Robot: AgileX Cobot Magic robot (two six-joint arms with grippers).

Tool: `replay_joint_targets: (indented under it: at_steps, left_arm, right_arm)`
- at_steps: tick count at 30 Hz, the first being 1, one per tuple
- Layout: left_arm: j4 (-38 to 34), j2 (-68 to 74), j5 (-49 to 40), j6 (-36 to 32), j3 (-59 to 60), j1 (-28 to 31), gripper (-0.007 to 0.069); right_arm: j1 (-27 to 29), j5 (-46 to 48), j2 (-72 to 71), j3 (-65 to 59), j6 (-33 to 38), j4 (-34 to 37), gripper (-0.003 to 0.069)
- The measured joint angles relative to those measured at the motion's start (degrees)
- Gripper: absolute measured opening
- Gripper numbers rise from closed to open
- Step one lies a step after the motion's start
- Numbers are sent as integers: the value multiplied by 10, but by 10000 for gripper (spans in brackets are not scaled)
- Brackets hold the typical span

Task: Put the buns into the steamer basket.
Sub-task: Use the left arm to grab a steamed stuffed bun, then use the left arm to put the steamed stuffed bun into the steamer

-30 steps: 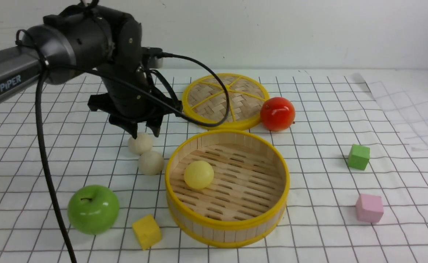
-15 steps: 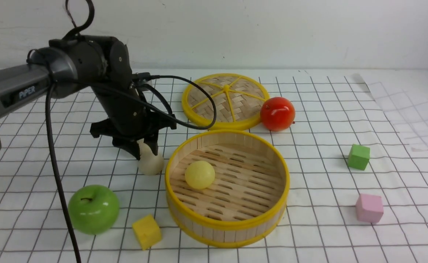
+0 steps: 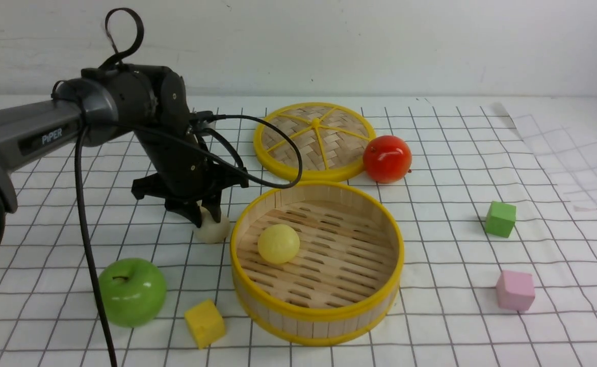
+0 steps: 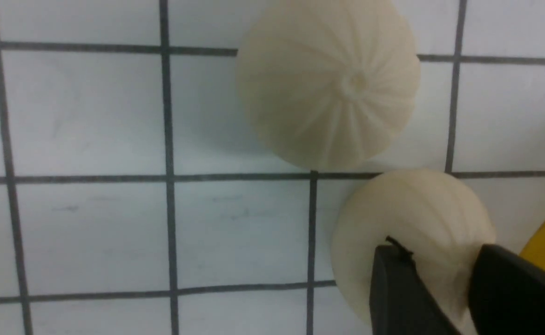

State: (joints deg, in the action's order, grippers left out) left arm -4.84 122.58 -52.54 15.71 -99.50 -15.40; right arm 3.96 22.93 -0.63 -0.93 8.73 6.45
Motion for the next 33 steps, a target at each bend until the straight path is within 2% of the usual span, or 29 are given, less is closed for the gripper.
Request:
replay_joint_targets:
  at_steps: [2,7,14,19,28,33]
  left_arm:
    - [0,0,-6,-9,0,0,118]
    - [0,-3,-20,-22,0,0,-9]
    - [-11,-32,-40,-23,-15,-2,-13]
    - [-78,-61,-43,-50,-47,-27,-13]
    - [-96,-27,66,-88,-49,-118,-5]
    - [-99,7,92,-112,-49,-138,6]
  right_arm:
    - [0,0,0,0,0,0,239]
    - [0,0,0,0,0,0,239]
    - [0,0,0,0,0,0,239]
    - [0,0,0,0,0,0,239]
    - [0,0,0,0,0,0,239]
    - [0,0,0,0,0,0,239]
